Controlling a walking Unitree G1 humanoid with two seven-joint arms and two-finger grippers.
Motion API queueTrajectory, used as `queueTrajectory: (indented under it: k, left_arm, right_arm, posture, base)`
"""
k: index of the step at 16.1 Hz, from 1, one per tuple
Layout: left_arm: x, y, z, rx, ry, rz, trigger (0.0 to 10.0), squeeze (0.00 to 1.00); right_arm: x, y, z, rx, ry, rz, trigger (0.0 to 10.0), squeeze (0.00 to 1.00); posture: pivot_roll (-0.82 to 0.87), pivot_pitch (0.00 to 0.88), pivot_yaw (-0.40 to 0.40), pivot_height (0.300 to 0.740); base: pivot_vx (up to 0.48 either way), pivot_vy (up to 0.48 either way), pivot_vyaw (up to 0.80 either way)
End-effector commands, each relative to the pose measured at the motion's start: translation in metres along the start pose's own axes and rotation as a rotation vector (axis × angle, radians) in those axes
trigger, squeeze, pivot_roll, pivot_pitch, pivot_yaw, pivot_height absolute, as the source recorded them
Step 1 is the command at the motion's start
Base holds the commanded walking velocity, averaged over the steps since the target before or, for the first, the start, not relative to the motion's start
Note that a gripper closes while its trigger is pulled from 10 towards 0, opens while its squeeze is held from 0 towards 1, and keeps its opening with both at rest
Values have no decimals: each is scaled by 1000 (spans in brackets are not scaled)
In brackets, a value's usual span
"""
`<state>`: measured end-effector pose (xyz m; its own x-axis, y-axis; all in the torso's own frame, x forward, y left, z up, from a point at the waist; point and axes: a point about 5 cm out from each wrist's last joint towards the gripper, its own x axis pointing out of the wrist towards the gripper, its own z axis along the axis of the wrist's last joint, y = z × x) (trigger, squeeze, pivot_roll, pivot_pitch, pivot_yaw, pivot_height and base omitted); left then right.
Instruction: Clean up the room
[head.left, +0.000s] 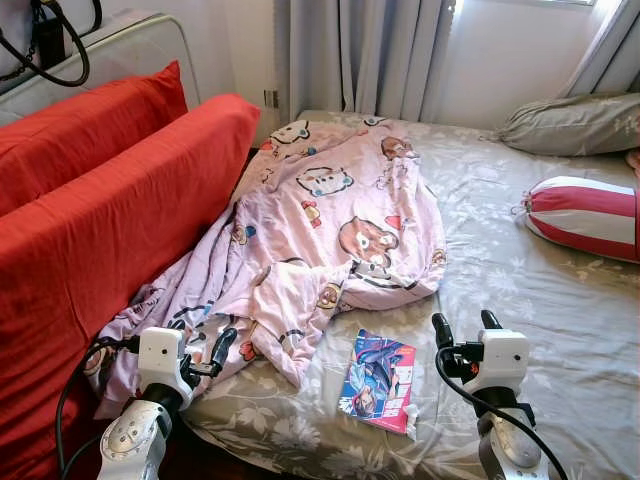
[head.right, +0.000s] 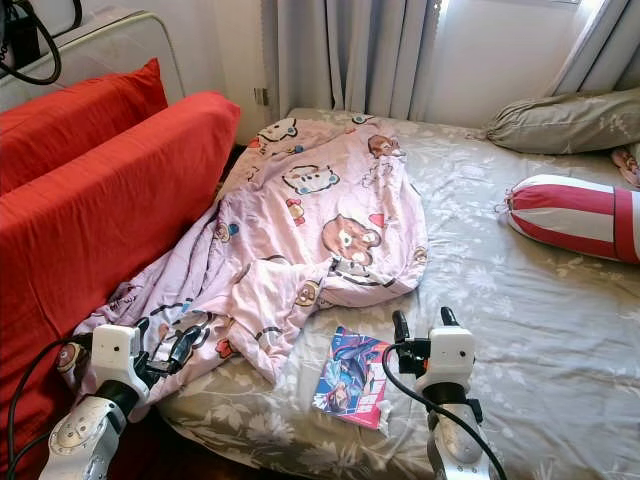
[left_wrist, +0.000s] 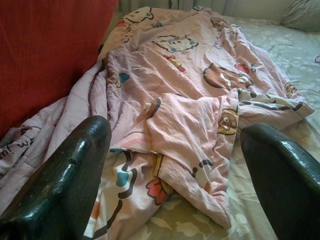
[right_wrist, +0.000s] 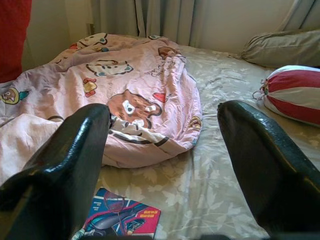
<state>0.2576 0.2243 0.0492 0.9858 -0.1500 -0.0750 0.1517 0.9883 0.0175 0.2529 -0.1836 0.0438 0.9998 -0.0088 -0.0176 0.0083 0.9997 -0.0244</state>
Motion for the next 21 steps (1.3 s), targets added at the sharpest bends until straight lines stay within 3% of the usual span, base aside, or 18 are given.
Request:
queueTrajectory:
  k: [1,21]
  left_arm:
    - [-1,0,0,-7,6,8,10000,0]
    - [-1,0,-1,-13,10,5,10000,0]
  right_arm:
    - [0,1,-3,-6,21,4,10000,0]
    - [-1,4,-7,-25,44,6,10000,0]
  posture:
    - [-26,28,-46,740]
    - [-23,30,-45,685]
  base:
    - [0,0,0]
    - [0,0,0]
